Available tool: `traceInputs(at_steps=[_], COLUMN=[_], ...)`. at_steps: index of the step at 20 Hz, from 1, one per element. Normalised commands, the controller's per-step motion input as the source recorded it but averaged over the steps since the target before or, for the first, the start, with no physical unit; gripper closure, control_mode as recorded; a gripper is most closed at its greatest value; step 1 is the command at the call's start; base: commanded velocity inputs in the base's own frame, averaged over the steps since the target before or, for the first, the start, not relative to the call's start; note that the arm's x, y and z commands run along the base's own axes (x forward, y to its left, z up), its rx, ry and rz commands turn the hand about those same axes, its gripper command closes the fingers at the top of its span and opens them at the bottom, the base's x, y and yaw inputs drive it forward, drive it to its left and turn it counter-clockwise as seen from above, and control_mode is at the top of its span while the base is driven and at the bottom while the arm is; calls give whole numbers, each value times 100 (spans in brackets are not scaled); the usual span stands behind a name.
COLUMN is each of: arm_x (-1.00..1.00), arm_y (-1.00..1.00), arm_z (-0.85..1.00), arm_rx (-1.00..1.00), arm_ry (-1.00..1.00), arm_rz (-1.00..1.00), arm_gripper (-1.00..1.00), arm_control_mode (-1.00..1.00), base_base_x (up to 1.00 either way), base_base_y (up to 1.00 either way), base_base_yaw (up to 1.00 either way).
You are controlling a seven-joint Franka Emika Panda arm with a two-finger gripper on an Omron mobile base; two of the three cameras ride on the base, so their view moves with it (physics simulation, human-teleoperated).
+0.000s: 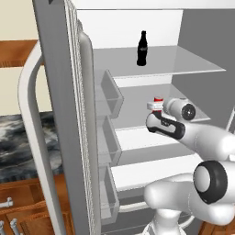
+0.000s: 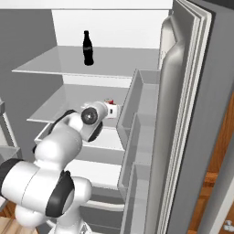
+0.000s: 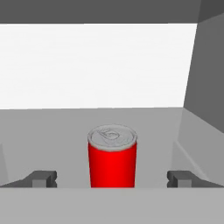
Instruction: Open the fridge, grab two sodas, and place both sodas inside the bowl with ice on the dining counter.
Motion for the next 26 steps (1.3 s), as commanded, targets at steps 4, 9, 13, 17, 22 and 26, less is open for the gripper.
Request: traceInputs(at_steps=[4, 9, 13, 17, 22, 26], arm_x=[24, 30, 23, 22, 15, 2], arm_y=[-7, 0, 0, 0, 0, 0], arm_z=[-14, -8, -3, -10, -11, -7], arm_rx=[0, 0, 0, 0, 0, 0], arm_ry=[0, 0, 0, 0, 0, 3], arm_rz=[0, 0, 0, 0, 0, 0], arm_gripper=[-100, -100, -100, 100, 100, 100], arm_control_mode=[-100, -100, -100, -100, -100, -100], base_base_x=[0, 0, 0, 0, 0, 0], base_base_y=[0, 0, 0, 0, 0, 0], base_base_yaw=[0, 0, 0, 0, 0, 0])
